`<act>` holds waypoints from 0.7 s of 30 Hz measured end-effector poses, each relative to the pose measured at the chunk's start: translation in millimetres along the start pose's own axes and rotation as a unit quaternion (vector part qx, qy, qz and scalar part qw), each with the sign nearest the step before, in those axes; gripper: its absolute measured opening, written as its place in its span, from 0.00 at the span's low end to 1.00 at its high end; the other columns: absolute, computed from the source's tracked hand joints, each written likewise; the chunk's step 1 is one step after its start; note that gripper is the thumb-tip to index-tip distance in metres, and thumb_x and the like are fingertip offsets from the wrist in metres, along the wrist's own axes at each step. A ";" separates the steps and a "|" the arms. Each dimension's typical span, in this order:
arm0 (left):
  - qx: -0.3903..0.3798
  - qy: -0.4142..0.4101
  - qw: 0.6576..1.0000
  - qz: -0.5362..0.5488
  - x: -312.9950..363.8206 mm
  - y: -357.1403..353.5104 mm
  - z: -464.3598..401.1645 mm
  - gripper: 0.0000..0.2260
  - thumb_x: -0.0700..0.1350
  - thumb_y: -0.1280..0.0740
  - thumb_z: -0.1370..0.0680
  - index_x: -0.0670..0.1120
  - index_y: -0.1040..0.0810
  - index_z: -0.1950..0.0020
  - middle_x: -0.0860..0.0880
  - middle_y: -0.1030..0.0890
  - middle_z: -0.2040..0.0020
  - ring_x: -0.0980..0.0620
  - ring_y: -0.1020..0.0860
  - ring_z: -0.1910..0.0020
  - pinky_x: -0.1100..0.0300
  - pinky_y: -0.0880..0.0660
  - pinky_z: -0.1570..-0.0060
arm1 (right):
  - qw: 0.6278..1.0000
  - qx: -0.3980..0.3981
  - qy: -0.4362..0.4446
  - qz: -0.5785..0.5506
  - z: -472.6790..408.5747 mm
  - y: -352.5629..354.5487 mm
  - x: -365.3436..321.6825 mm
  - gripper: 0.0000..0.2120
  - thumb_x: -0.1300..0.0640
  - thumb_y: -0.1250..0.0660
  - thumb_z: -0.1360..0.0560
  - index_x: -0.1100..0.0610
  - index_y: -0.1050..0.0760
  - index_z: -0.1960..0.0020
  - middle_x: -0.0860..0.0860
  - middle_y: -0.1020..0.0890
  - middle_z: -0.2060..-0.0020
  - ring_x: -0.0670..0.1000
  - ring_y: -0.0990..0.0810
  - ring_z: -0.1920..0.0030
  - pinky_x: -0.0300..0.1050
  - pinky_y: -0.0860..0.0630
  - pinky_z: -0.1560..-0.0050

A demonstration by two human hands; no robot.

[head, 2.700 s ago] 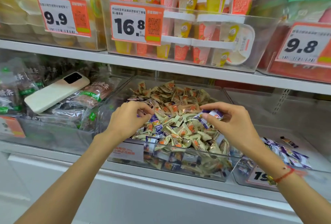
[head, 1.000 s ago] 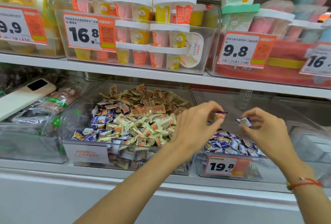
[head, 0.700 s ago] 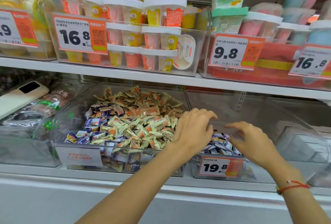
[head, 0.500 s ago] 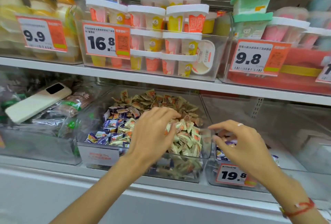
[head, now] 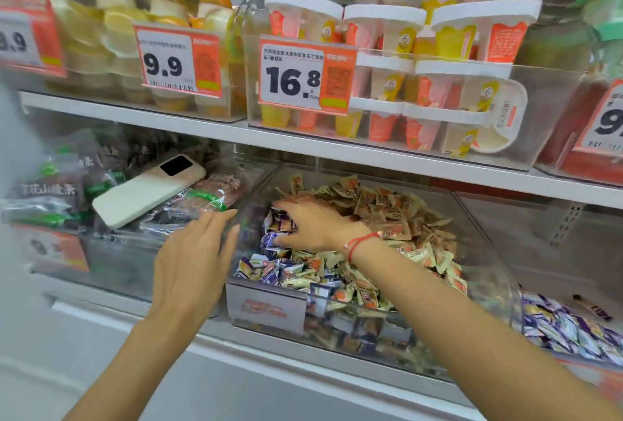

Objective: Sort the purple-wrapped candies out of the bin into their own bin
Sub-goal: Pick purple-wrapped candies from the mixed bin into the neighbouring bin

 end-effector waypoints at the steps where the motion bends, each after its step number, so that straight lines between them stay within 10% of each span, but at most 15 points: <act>1: 0.007 -0.006 1.000 -0.002 1.4 1.0 0.2 0.10 0.40 0.29 0.27 0.41 0.19 0.46 0.44 0.17 0.59 0.41 0.20 0.65 0.54 0.25 0.70 | 1.000 -0.029 0.006 0.005 -11.9 -10.5 0.9 0.36 0.42 0.32 0.26 0.55 0.40 0.24 0.56 0.34 0.27 0.58 0.34 0.29 0.53 0.33 0.33; 5: 0.011 -0.007 1.000 -0.002 0.1 -1.3 -0.6 0.09 0.41 0.30 0.26 0.42 0.19 0.46 0.46 0.18 0.59 0.42 0.21 0.67 0.56 0.30 0.70 | 0.998 -0.029 -0.033 0.038 -36.0 -30.6 15.3 0.41 0.29 0.35 0.33 0.51 0.37 0.27 0.54 0.38 0.25 0.59 0.36 0.29 0.56 0.36 0.30; 13: 0.006 0.012 1.000 -0.004 1.1 -3.4 -3.4 0.08 0.40 0.30 0.26 0.43 0.20 0.48 0.47 0.18 0.56 0.43 0.20 0.60 0.54 0.28 0.63 | 0.996 0.042 0.071 0.035 21.0 -4.5 -10.2 0.12 0.53 0.34 0.23 0.53 0.25 0.40 0.51 0.22 0.43 0.52 0.23 0.44 0.52 0.26 0.43; 21: -0.090 -0.119 0.987 0.053 65.2 -24.9 -14.4 0.15 0.34 0.30 0.27 0.48 0.21 0.43 0.51 0.21 0.49 0.48 0.26 0.50 0.53 0.26 0.60 | 0.995 0.087 -0.014 0.048 120.7 29.4 46.0 0.11 0.51 0.37 0.21 0.45 0.25 0.39 0.43 0.21 0.42 0.45 0.22 0.45 0.41 0.25 0.47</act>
Point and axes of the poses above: each hand's wrist, its own z-axis away from the middle knuckle, its own y-axis out of the back of the hand, x = y × z, the point moved 8 cm from there along -z, towards the middle knuckle
